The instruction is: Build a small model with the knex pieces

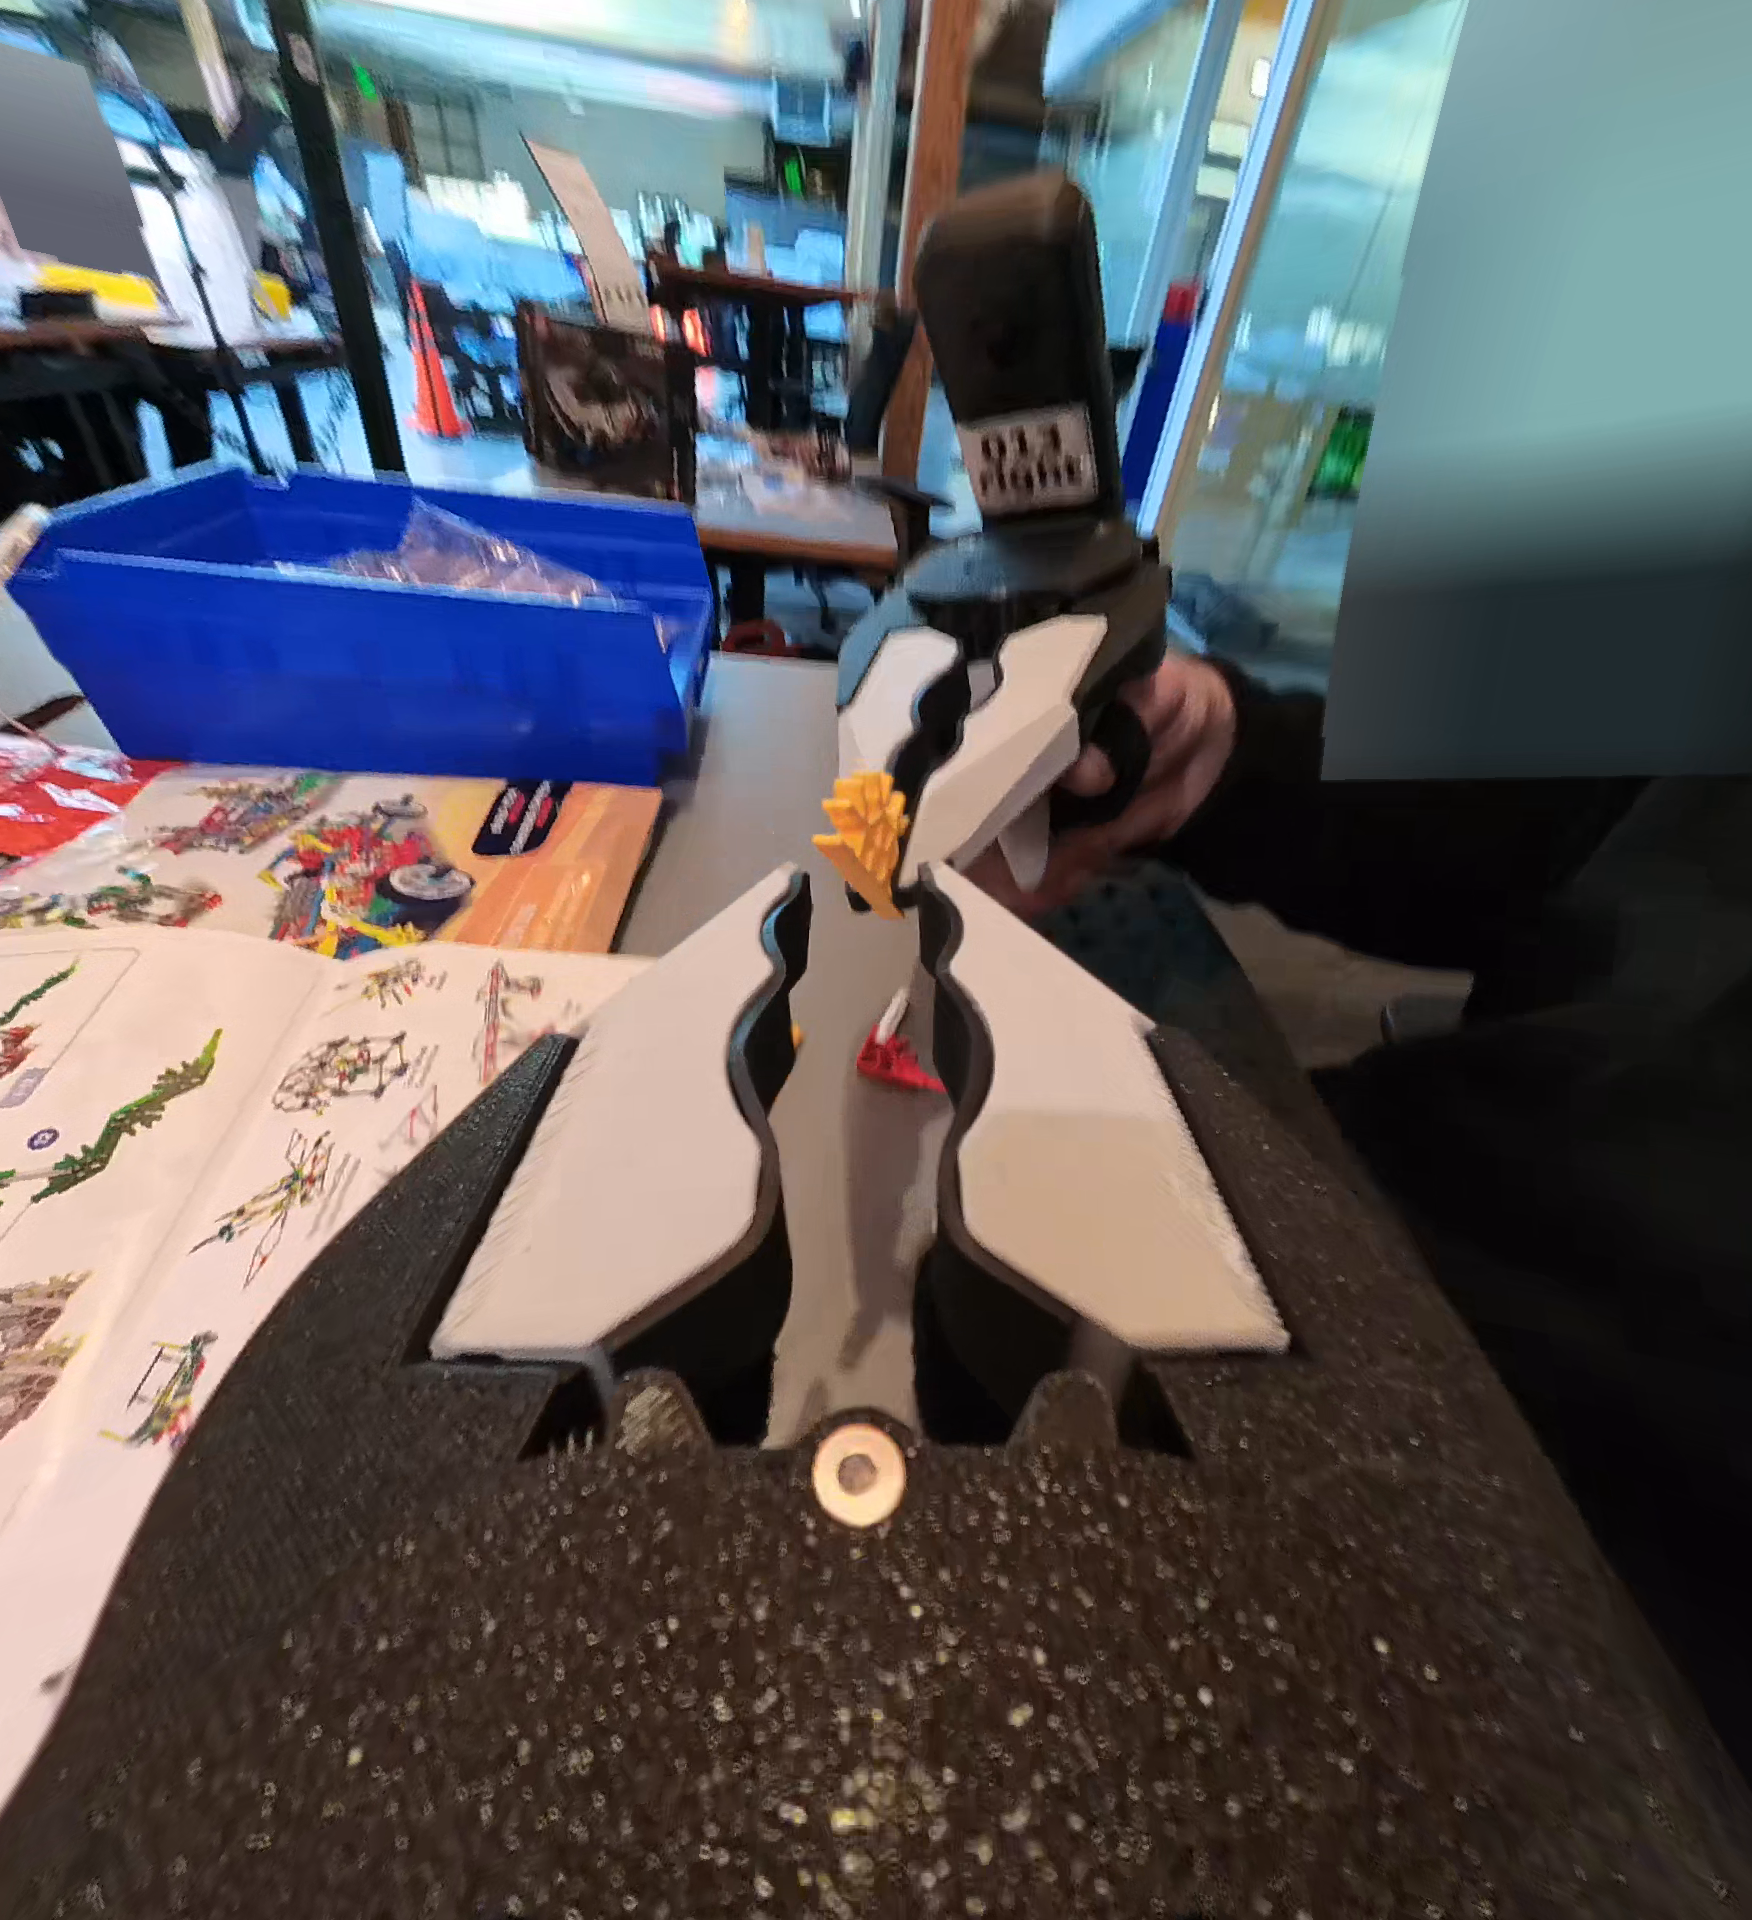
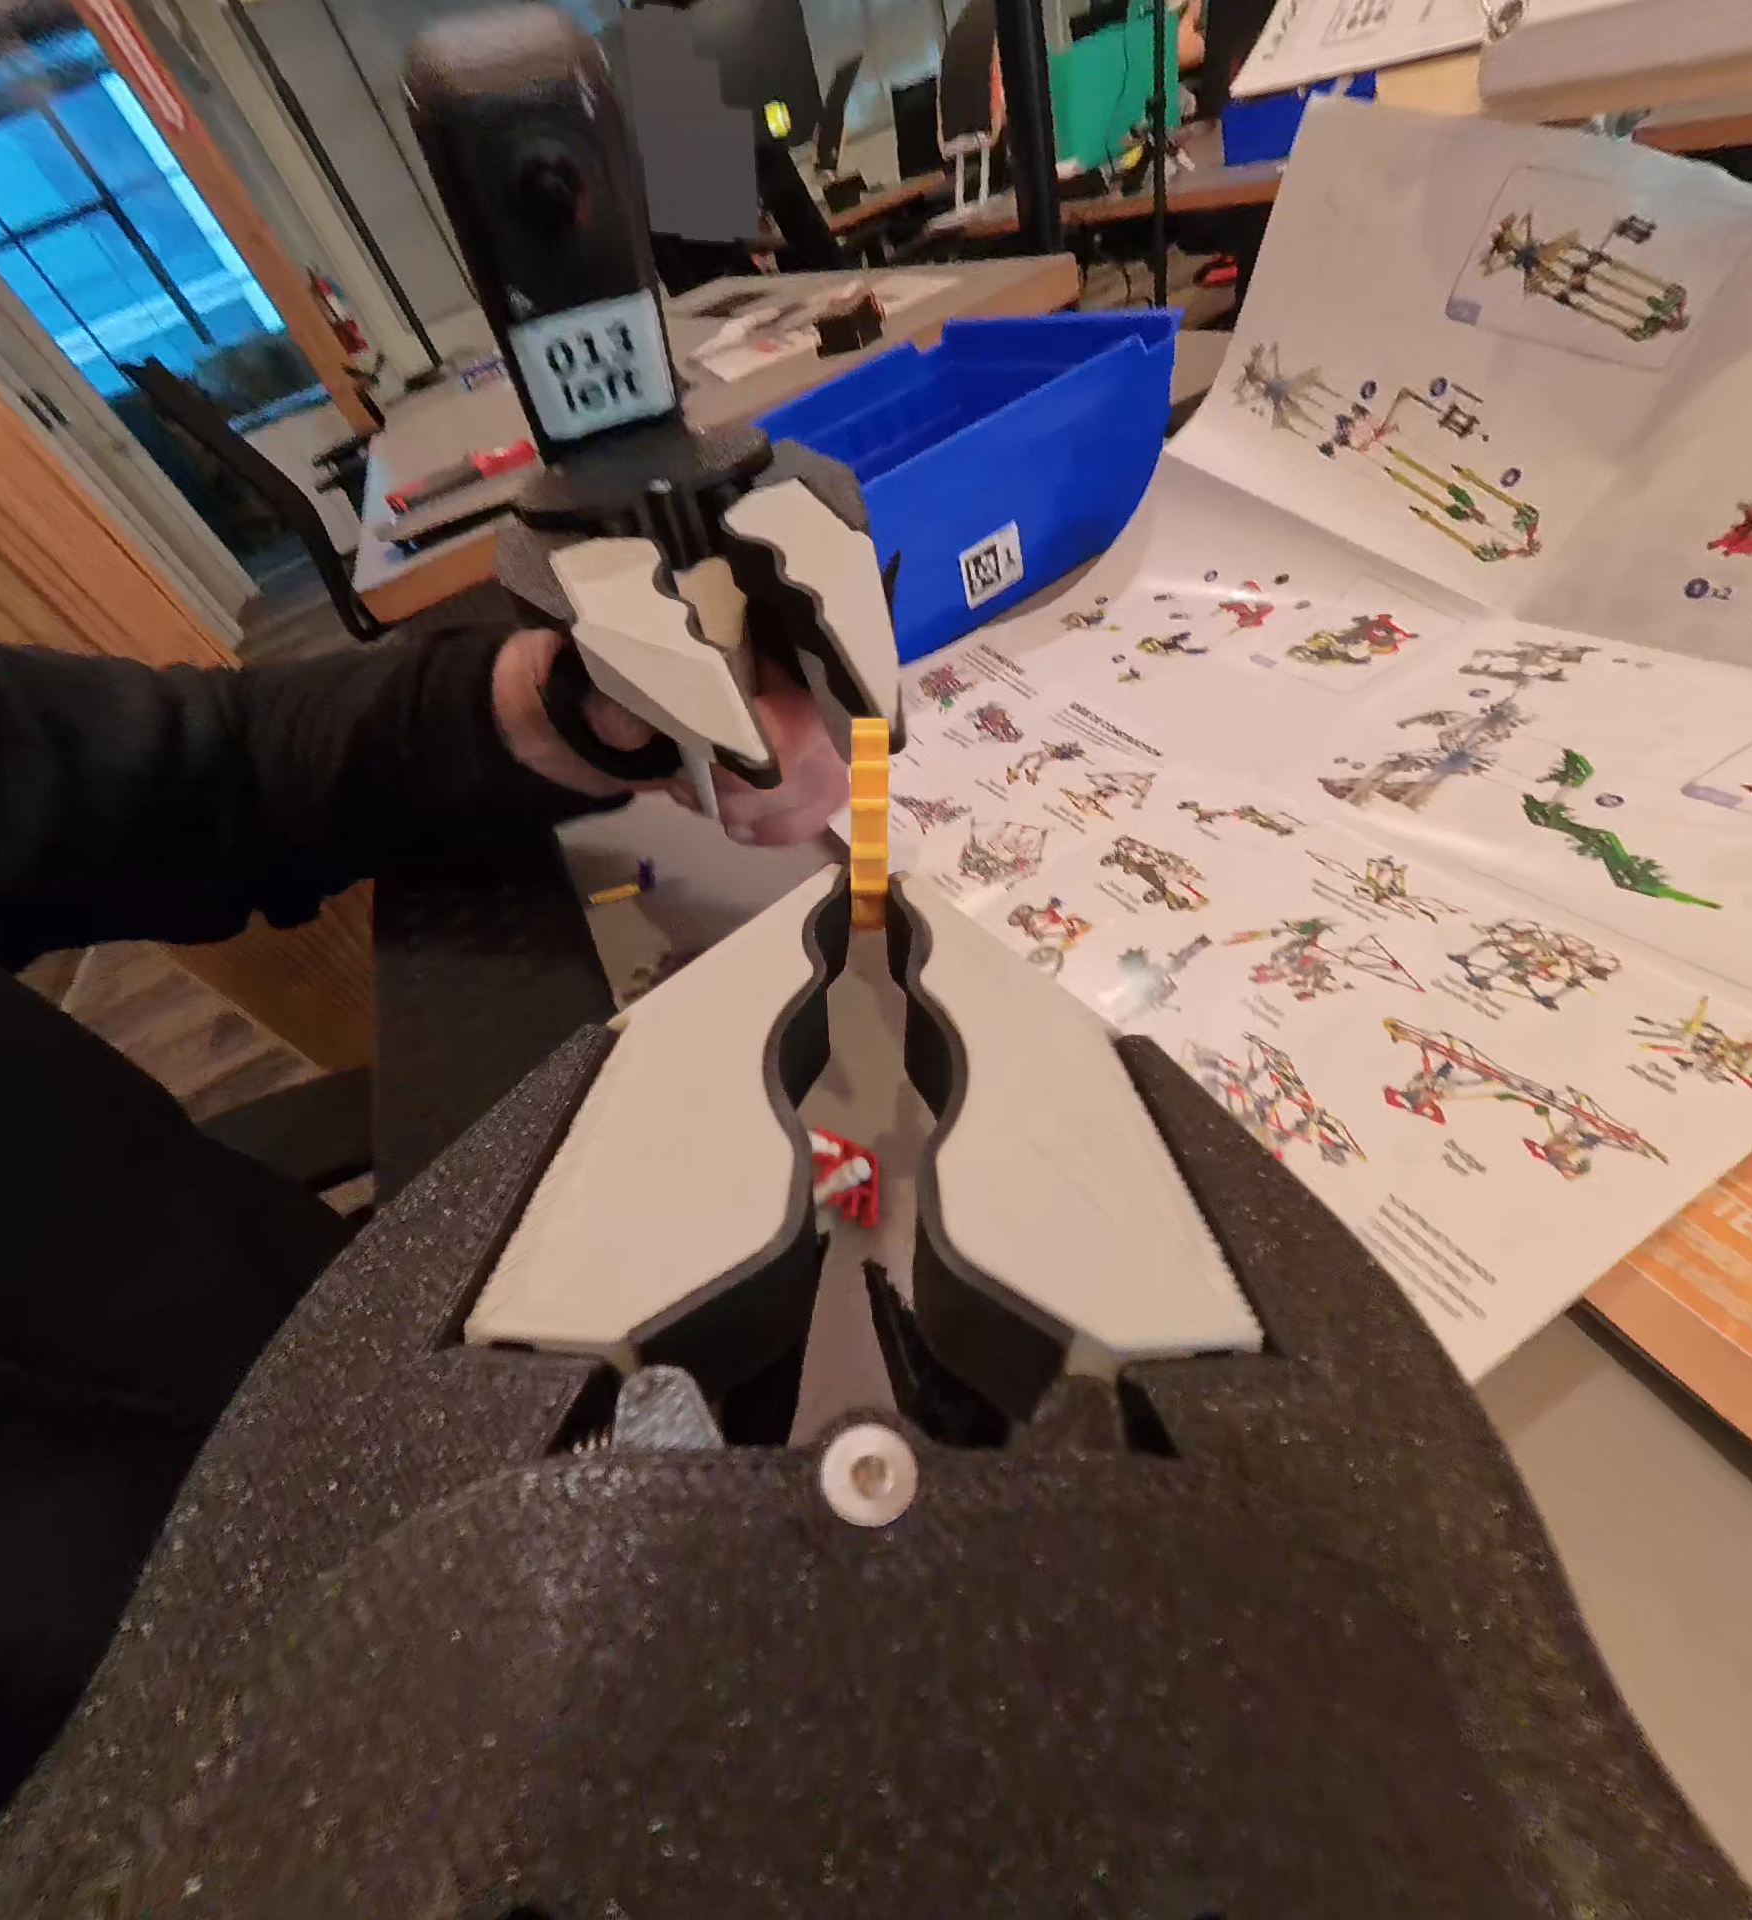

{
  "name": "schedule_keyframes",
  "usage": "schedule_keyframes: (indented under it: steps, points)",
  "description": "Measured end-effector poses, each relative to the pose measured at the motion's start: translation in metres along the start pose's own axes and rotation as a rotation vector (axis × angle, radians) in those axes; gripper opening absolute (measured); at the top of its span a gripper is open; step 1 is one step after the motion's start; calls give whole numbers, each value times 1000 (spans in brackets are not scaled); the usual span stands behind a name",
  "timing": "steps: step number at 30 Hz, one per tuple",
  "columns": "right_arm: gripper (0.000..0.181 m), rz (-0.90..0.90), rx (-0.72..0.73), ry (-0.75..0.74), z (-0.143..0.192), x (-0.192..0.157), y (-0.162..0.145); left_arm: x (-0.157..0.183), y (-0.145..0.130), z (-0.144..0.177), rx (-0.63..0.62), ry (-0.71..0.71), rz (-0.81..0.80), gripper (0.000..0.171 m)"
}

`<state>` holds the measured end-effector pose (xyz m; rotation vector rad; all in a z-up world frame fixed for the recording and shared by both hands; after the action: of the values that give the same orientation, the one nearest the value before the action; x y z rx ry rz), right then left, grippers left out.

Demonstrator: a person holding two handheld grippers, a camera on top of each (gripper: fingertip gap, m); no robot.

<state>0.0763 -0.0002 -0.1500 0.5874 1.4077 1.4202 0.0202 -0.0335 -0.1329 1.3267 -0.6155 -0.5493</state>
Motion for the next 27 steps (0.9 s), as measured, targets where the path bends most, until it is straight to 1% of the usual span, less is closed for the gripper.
schedule_keyframes:
  steps: [3, 4, 5, 6, 7, 9, 12, 14, 16, 18, 19, 22, 24, 27]
  points:
    - [5, 8, -112, -25, 8, 1, -17, -4, -22, 3, -206, 23, -103, 24]
    - [5, 14, -168, -35, 10, 2, -25, 1, -33, 5, -283, -14, -136, 24]
    - [5, 23, -225, -47, 12, 2, -34, 3, -45, 8, -370, -32, -176, 29]
    - [5, 27, -277, -58, 14, 3, -42, 1, -56, 10, -431, -14, -241, 33]
    - [5, 28, -324, -64, 16, 2, -50, 0, -65, 11, -474, -6, -298, 33]
    - [5, 42, -413, -68, 18, 0, -64, 6, -84, 13, -561, -56, -361, 36]
    - [5, 40, -475, -31, 17, -6, -77, 15, -98, 11, -591, -114, -410, 38]
    - [5, 58, -522, -23, 17, -8, -84, 18, -100, 7, -577, -120, -445, 36]
    - [5, 75, -566, -22, 16, -8, -90, 22, -107, 2, -595, -136, -465, 35]
    - [5, 86, -590, -26, 16, -7, -93, 21, -114, -2, -614, -118, -523, 29]
    - [5, 88, -593, -26, 16, -6, -93, 22, -115, -5, -611, -115, -534, 23]
    - [5, 87, -589, -29, 17, -5, -93, 24, -114, -10, -580, -113, -522, 6]
    - [5, 81, -580, -31, 18, -4, -93, 26, -115, -12, -571, -132, -495, 3]
    - [6, 74, -575, -40, 22, -3, -93, 23, -114, -17, -568, -108, -455, 2]
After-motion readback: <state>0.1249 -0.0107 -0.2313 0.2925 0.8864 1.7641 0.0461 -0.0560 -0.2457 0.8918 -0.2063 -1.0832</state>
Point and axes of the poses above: each gripper's, where its closed fingertips meet, z back along the fingers, y out of its top, x = y × z across the jaws, the point moved 3 cm from there along z, back along the fingers, and after that the axes turned 8 degrees about y, right-handed, at the moved point
